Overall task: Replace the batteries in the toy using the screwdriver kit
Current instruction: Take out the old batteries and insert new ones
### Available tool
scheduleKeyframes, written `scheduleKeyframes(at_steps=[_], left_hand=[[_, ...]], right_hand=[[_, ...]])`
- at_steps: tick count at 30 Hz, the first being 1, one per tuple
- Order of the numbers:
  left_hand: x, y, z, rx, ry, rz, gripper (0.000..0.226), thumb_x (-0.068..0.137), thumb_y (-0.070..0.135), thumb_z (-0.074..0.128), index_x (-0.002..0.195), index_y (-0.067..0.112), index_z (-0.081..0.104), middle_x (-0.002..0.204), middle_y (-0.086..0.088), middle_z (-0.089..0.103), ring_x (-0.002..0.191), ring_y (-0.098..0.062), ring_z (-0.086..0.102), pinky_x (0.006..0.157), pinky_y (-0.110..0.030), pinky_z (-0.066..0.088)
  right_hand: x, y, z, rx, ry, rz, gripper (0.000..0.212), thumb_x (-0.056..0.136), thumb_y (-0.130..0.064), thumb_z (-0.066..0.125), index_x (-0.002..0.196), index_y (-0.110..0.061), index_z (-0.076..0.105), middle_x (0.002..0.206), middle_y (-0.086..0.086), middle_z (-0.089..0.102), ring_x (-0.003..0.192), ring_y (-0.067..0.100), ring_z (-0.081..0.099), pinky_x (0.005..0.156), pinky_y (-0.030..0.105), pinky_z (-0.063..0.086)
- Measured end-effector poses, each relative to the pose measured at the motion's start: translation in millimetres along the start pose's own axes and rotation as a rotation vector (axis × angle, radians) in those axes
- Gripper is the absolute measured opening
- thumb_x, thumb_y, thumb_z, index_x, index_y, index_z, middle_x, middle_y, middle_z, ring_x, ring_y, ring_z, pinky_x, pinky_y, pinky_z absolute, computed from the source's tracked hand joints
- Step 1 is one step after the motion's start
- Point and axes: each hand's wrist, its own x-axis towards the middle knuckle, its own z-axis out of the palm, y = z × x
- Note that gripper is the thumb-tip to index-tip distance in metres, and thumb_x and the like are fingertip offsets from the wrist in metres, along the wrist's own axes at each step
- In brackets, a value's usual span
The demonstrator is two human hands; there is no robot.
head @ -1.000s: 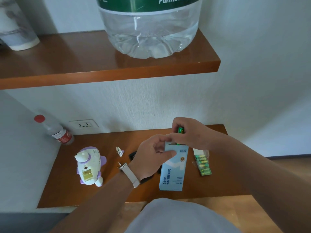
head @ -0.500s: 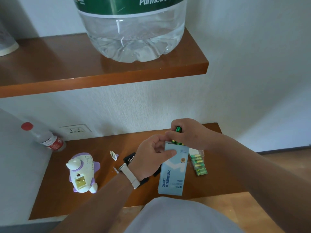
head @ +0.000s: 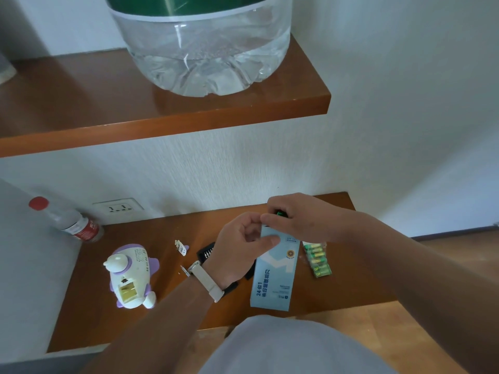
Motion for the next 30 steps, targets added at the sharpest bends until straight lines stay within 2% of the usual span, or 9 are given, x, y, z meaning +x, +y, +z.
scheduleKeyframes(at_steps=[3,6,10,15,17,20,24,27,30], left_hand=[[0,-3,-2,-0.014,0.014,-0.013,0.035,0.081,0.022,0.079,0.111,0.012,0.064,0.102,-0.007,0.078,0.095,-0.028,0.075,0.085,-0.056,0.059],[-1,-7,-4,-0.010,0.015,-0.028,0.030,0.085,0.013,0.078,0.111,0.013,0.065,0.104,-0.006,0.077,0.097,-0.027,0.075,0.085,-0.053,0.059],[-1,-11,-3,-0.022,0.028,-0.051,0.030,0.083,0.011,0.078,0.109,0.015,0.064,0.105,-0.004,0.077,0.098,-0.026,0.074,0.085,-0.050,0.060],[2,-8,-1,-0.025,0.031,-0.058,0.027,0.085,0.007,0.077,0.107,0.016,0.063,0.106,-0.002,0.077,0.099,-0.024,0.074,0.081,-0.043,0.060],[3,-7,0,-0.020,0.032,-0.055,0.028,0.085,0.006,0.077,0.108,0.016,0.063,0.105,-0.003,0.077,0.099,-0.025,0.074,0.082,-0.045,0.060],[6,-3,2,-0.020,0.037,-0.045,0.029,0.085,0.004,0.077,0.109,0.015,0.064,0.104,-0.004,0.078,0.097,-0.026,0.074,0.082,-0.044,0.060],[8,0,2,-0.009,0.040,-0.040,0.029,0.084,0.003,0.077,0.109,0.013,0.065,0.103,-0.005,0.077,0.098,-0.027,0.074,0.084,-0.048,0.060],[8,0,2,0.011,0.029,-0.019,0.028,0.085,0.003,0.076,0.109,0.013,0.066,0.104,-0.003,0.077,0.098,-0.024,0.074,0.082,-0.043,0.062],[10,0,2,0.021,0.041,-0.009,0.026,0.085,0.005,0.076,0.108,0.013,0.066,0.101,-0.004,0.078,0.094,-0.024,0.075,0.080,-0.043,0.062]], right_hand=[[-2,1,4,0.070,0.044,0.023,0.035,0.097,-0.052,0.045,0.074,-0.027,0.053,0.067,-0.007,0.061,0.057,-0.001,0.058,0.045,0.013,0.040],[-3,3,5,0.218,0.077,0.071,0.043,0.095,-0.047,0.046,0.072,-0.013,0.057,0.062,-0.004,0.058,0.052,0.003,0.052,0.047,0.019,0.037],[-3,0,2,0.422,0.217,0.164,0.035,0.096,-0.033,0.048,0.067,-0.025,0.066,0.052,-0.011,0.050,0.046,0.003,0.043,0.045,0.019,0.035],[-1,-8,-13,1.299,0.415,0.224,0.029,0.097,-0.022,0.049,0.076,-0.010,0.065,0.062,0.001,0.049,0.047,0.012,0.035,0.039,0.024,0.030],[2,-11,-13,1.423,0.392,0.175,0.027,0.097,-0.021,0.049,0.077,-0.009,0.064,0.065,0.002,0.051,0.050,0.012,0.037,0.041,0.024,0.032],[7,-14,-4,1.405,0.357,0.164,0.026,0.096,-0.017,0.050,0.077,-0.009,0.065,0.066,0.002,0.052,0.053,0.012,0.041,0.045,0.024,0.035],[11,-15,4,1.247,0.312,0.188,0.021,0.095,-0.009,0.052,0.083,-0.013,0.069,0.065,0.001,0.050,0.056,0.012,0.042,0.049,0.024,0.040],[14,-14,2,1.146,0.199,0.234,0.022,0.093,-0.002,0.051,0.093,-0.015,0.069,0.065,0.001,0.050,0.057,0.013,0.044,0.055,0.026,0.043],[10,-16,-3,1.024,0.131,0.218,0.020,0.094,-0.004,0.052,0.092,-0.016,0.069,0.064,-0.001,0.057,0.057,0.010,0.052,0.057,0.021,0.048]])
